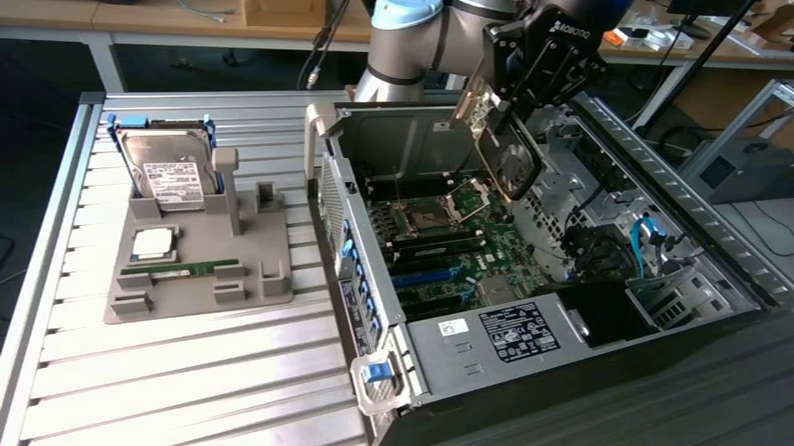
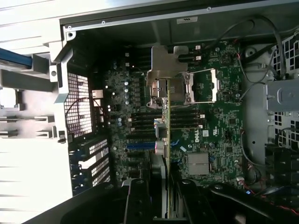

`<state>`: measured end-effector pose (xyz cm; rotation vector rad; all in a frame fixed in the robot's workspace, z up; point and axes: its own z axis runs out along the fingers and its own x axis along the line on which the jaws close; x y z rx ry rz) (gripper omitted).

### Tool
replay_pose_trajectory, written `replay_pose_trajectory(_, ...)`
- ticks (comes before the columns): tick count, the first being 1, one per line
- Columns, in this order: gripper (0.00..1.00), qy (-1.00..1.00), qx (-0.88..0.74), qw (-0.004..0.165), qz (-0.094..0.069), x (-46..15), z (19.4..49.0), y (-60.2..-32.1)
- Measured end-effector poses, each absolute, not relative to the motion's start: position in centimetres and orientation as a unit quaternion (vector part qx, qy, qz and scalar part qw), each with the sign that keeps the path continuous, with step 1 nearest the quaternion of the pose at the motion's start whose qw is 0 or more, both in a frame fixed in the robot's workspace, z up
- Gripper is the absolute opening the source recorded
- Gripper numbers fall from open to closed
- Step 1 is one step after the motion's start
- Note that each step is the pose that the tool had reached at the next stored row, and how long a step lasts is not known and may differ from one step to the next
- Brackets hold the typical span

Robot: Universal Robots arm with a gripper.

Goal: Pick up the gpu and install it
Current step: 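Pick up the gpu and move the gpu toward the slot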

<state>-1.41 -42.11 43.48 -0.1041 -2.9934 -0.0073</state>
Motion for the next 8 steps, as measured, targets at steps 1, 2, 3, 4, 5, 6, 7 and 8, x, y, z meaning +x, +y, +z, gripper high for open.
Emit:
replay_pose_trajectory(1, 0.27, -0.997, -0.035, 0.073, -0.002, -1.34, 43.42, -42.11)
replay_pose_trajectory(2, 0.27, -0.997, -0.035, 0.074, -0.002, -1.26, 43.36, -42.12)
replay_pose_trajectory(3, 0.27, -0.997, -0.035, 0.074, -0.002, -1.19, 43.32, -42.12)
replay_pose_trajectory(4, 0.27, -0.997, -0.035, 0.075, -0.002, -1.08, 43.25, -42.12)
replay_pose_trajectory(5, 0.27, -0.997, -0.035, 0.075, -0.002, -0.99, 43.19, -42.12)
replay_pose_trajectory(6, 0.27, -0.997, -0.035, 0.076, -0.002, -0.88, 43.12, -42.12)
replay_pose_trajectory(7, 0.27, -0.996, -0.035, 0.076, -0.002, -0.79, 43.07, -42.12)
replay_pose_trajectory(8, 0.27, -0.996, -0.035, 0.077, -0.002, -0.66, 42.96, -42.12)
